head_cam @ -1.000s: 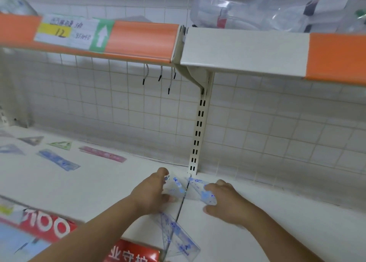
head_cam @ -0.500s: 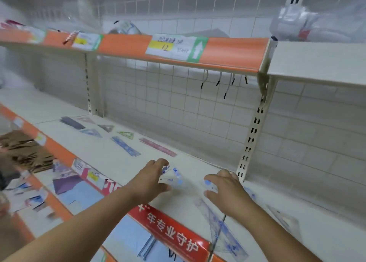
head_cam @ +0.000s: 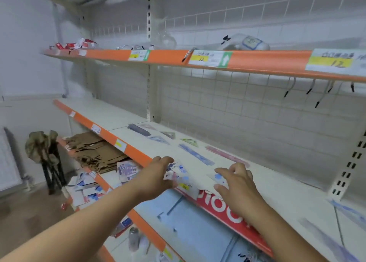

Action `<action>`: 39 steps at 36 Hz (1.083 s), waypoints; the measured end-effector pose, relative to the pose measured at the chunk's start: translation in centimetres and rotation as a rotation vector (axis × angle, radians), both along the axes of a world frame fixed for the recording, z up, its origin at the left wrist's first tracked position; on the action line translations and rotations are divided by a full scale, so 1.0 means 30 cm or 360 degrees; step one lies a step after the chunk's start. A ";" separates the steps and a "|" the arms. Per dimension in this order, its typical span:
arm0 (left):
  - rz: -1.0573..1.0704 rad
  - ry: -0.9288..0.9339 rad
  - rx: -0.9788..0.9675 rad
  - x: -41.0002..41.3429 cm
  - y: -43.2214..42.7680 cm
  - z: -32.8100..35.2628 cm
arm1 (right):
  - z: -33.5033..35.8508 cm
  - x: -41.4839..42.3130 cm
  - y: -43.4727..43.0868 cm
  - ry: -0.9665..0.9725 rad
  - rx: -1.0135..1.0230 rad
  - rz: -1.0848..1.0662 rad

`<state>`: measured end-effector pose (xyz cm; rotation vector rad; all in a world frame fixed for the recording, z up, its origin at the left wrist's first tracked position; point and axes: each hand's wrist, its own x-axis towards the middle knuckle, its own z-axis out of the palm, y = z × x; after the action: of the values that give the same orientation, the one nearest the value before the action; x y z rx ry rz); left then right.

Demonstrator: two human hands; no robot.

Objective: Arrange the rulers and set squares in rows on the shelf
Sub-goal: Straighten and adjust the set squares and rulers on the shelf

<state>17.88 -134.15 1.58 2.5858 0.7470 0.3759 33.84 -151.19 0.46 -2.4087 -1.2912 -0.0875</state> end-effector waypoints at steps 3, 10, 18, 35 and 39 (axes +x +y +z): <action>0.0009 -0.0013 -0.0045 -0.081 0.088 -0.002 | -0.013 -0.075 0.083 0.0058 0.0001 -0.0022; -0.0010 -0.0011 -0.0059 -0.187 0.257 -0.011 | -0.009 -0.164 0.260 0.0025 -0.0043 -0.0041; 0.0016 -0.0060 -0.0028 -0.189 0.460 -0.010 | 0.001 -0.153 0.465 -0.0020 -0.0089 0.0003; -0.0032 0.0109 -0.0007 0.040 0.890 -0.033 | -0.011 0.014 0.870 0.0080 -0.0080 0.0088; -0.0086 0.0144 -0.0001 0.085 0.965 -0.047 | -0.031 0.036 0.913 0.0129 -0.0129 0.0039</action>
<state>20.43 -105.20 0.15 2.6308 0.7055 0.2437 34.93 -123.79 -0.45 -2.4362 -1.3106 0.0697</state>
